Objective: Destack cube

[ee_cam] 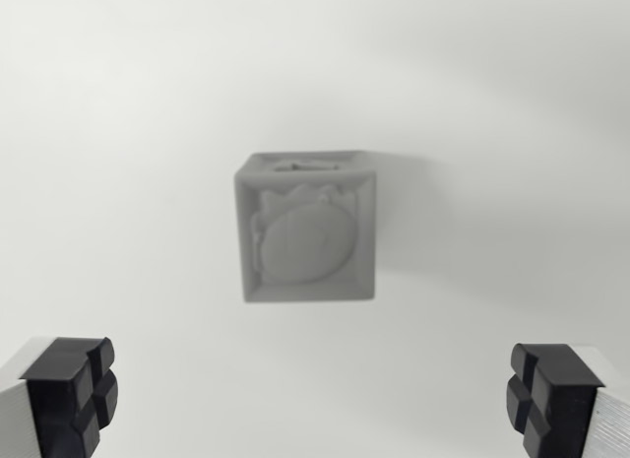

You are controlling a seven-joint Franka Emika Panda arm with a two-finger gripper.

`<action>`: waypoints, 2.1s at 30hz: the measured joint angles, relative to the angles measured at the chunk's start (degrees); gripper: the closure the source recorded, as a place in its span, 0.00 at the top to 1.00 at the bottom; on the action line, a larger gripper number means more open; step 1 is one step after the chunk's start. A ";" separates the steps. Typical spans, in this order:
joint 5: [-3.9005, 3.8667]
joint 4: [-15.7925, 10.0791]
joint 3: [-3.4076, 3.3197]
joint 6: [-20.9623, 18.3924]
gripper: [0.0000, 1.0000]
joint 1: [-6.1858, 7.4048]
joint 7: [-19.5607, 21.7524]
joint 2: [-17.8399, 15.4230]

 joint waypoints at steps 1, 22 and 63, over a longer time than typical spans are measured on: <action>0.02 0.02 0.01 -0.50 1.00 0.00 0.00 -0.48; 0.32 2.76 0.02 -10.23 1.00 0.00 -0.24 -7.49; 0.46 8.03 0.02 -19.47 1.00 0.00 -0.42 -11.32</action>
